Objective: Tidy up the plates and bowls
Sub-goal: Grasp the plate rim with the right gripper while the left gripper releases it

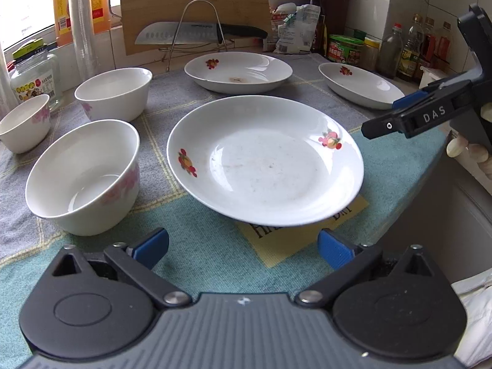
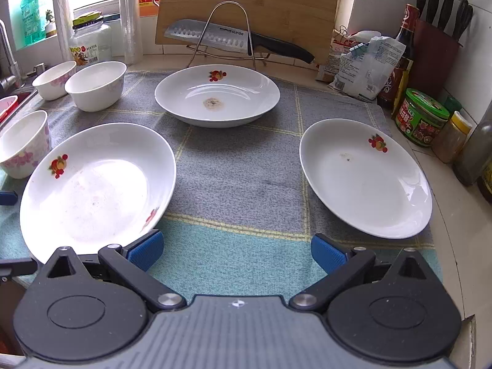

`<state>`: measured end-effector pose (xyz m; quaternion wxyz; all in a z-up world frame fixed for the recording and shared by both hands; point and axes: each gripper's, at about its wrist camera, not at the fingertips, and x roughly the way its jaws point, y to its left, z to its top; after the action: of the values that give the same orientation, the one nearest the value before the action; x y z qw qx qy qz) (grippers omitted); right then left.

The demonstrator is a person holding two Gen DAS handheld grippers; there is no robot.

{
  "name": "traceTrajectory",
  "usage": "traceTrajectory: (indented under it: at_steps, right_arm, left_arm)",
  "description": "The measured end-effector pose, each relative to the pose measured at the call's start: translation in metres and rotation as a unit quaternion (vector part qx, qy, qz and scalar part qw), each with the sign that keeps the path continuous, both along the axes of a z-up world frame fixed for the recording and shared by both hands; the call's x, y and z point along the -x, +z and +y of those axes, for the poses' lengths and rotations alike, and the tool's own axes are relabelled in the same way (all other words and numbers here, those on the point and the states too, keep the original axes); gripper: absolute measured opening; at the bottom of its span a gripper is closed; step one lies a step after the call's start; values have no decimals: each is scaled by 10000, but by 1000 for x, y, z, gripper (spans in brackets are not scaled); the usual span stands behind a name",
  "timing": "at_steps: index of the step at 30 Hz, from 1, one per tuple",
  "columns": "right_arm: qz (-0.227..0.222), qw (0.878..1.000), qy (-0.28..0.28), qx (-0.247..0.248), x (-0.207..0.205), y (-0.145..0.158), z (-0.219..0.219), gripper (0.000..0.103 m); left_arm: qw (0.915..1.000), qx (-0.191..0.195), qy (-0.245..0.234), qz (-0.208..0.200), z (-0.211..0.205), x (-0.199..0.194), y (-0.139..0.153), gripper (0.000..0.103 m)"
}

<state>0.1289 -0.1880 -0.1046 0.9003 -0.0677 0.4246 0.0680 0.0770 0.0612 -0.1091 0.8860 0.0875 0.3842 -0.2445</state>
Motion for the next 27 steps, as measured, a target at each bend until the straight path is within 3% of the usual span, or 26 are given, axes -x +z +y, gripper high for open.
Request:
traceTrajectory:
  at_steps: [9, 27]
  right_arm:
    - [381, 9979, 199, -490, -17, -5, 15, 103]
    - [1182, 9767, 1566, -865, -64, -26, 48, 103]
  left_arm:
    - [9999, -74, -107, -66, -6, -3, -9, 102]
    - [9996, -197, 137, -131, -22, -12, -10, 103]
